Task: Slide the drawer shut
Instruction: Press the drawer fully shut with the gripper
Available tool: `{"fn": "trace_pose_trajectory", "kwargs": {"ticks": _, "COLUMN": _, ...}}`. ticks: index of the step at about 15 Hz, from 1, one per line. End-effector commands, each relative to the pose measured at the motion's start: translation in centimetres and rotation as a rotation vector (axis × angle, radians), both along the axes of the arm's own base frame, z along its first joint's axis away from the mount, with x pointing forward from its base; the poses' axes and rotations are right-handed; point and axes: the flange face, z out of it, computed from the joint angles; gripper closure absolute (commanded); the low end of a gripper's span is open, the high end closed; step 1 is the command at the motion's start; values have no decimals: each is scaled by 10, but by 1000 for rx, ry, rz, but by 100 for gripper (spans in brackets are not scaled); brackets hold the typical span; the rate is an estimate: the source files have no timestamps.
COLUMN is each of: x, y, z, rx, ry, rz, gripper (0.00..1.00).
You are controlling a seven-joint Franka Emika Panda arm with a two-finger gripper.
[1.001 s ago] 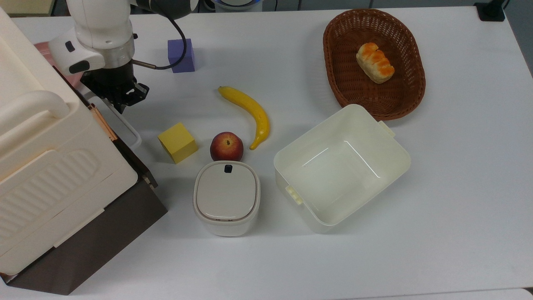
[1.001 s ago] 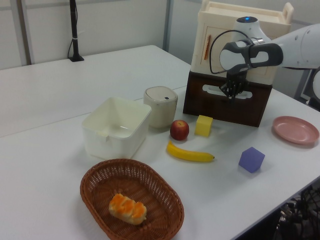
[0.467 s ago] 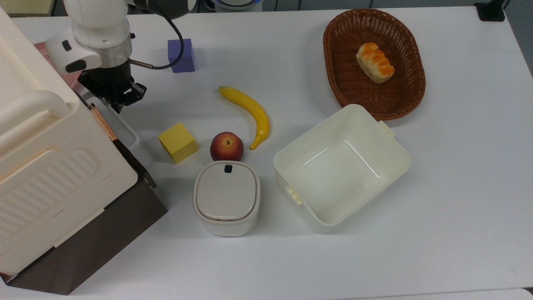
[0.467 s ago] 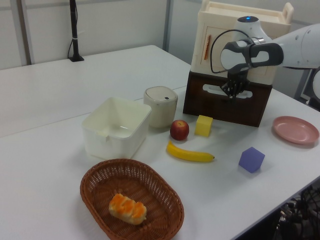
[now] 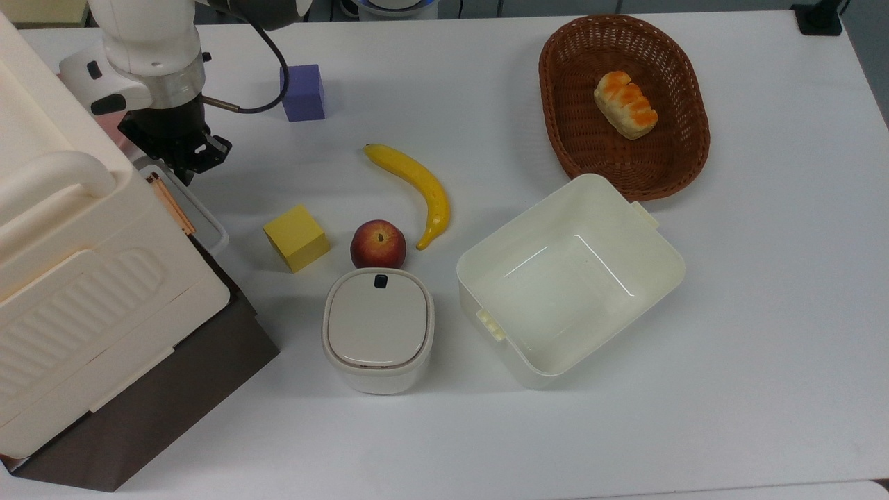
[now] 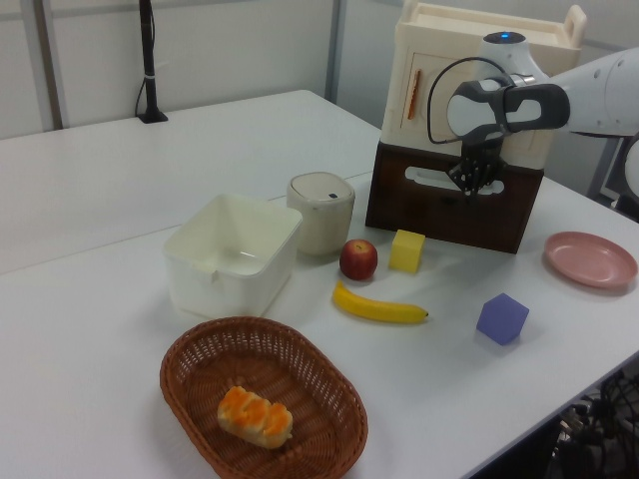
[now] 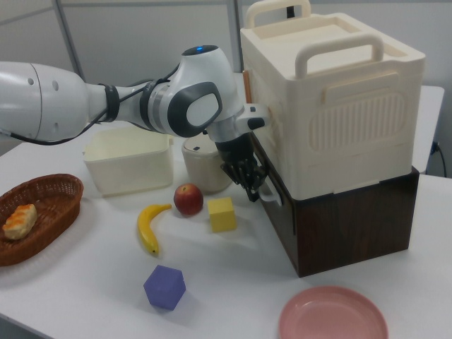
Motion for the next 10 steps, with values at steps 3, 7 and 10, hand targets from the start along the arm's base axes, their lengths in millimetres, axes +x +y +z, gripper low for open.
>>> {"fn": "trace_pose_trajectory", "kwargs": {"ticks": 3, "x": 8, "y": -8, "z": 8, "rx": -7, "ry": -81, "rz": -21, "gripper": 99}}
{"fn": "trace_pose_trajectory", "kwargs": {"ticks": 7, "x": 8, "y": -9, "z": 8, "rx": -10, "ry": -79, "rz": -22, "gripper": 99}}
{"fn": "trace_pose_trajectory", "kwargs": {"ticks": 10, "x": 5, "y": -3, "z": 14, "rx": -6, "ry": -66, "rz": -9, "gripper": 99}}
